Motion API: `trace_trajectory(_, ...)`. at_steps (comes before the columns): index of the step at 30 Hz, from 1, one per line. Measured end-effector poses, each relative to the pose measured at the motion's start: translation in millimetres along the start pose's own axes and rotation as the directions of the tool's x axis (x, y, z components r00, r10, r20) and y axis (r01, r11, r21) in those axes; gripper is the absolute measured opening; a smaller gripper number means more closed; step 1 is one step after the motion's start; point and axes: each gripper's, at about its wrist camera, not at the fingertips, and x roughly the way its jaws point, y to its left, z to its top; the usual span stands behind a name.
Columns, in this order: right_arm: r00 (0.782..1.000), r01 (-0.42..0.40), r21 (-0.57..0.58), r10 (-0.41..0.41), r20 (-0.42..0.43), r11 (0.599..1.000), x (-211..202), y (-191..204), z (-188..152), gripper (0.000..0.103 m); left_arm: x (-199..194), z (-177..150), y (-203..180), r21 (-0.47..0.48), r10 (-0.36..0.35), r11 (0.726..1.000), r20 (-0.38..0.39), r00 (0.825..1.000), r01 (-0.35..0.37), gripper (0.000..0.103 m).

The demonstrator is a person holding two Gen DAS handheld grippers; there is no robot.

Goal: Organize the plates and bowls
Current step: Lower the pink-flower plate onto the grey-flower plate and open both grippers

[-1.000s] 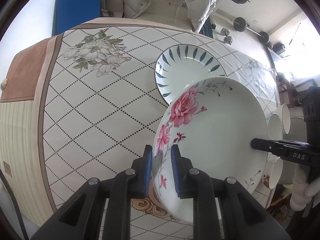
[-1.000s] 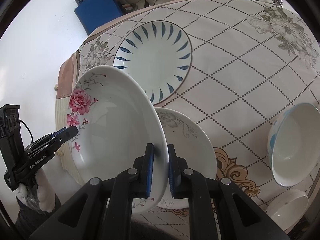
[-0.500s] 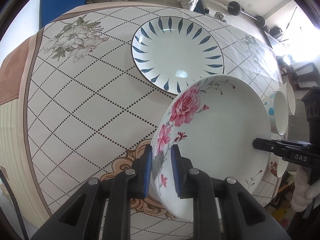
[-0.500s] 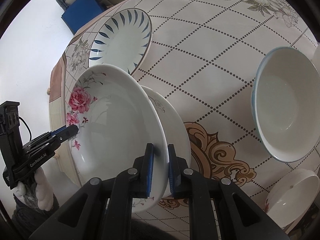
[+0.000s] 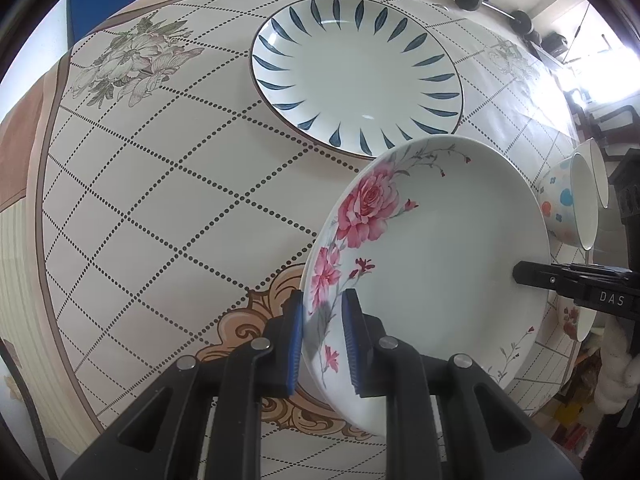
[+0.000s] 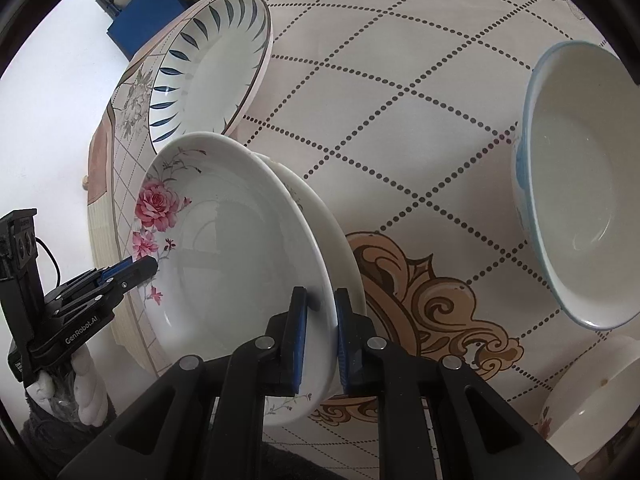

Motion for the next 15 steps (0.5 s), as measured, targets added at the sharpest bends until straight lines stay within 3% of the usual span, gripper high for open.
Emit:
trace_trajectory(12,0.999,0.022,-0.004,-0.022,-0.036,1.000,19.3,5.3,2.1,0.015,19.6,2.1,-4.3,0.005,0.047,0.999,-0.044,0.998,-0.047,0.016)
trace_trajectory(15,0.997,0.063,-0.028,-0.064,-0.038,0.998,22.7,13.7,0.9,0.017,23.3,0.0,-5.0,0.006,0.062,0.998,-0.052,0.997,-0.062,0.016)
